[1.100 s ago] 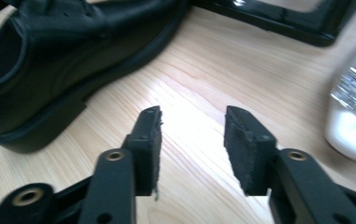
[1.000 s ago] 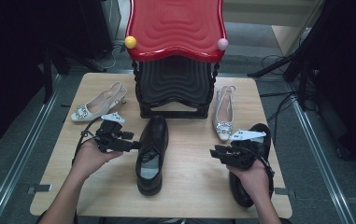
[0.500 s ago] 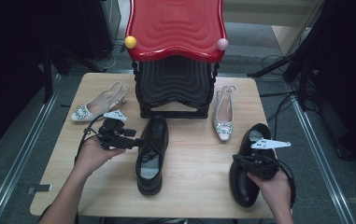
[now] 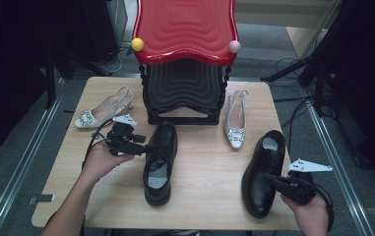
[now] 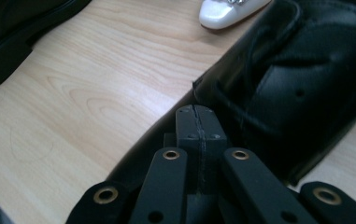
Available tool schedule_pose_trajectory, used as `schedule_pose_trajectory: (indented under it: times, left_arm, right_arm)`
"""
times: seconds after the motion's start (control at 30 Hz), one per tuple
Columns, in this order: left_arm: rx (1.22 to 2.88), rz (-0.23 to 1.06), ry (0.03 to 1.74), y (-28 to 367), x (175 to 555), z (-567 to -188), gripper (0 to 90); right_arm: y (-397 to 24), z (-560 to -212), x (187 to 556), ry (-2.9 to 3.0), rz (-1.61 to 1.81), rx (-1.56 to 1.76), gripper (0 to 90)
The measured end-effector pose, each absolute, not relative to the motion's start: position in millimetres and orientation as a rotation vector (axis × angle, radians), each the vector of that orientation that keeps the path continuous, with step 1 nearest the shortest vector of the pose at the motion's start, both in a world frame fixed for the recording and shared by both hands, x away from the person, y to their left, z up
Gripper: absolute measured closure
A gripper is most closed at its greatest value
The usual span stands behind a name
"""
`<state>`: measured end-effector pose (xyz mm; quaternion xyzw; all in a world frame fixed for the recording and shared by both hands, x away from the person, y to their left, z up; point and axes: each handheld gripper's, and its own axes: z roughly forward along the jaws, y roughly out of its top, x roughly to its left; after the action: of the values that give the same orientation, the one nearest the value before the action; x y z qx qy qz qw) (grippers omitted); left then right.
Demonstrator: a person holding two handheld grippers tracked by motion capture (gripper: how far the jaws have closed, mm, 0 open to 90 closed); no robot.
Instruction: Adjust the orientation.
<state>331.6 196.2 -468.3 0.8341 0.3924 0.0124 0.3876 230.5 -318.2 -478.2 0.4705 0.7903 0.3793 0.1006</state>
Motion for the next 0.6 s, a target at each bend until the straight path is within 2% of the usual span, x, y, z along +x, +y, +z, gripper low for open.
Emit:
schedule_pose_trajectory:
  times: [0.3, 0.6]
  left_arm:
    - [2.112, 0.040, 0.999, 199.9, 330.2, -466.0, 38.0]
    - [2.108, 0.055, 1.002, 200.5, 326.0, -464.5, 38.1]
  right_arm:
    - [-343.7, -490.0, 214.4, 2.335, 1.014, 1.414, 90.0]
    - [-333.5, -494.6, 221.1, 2.377, 1.073, 1.413, 90.0]
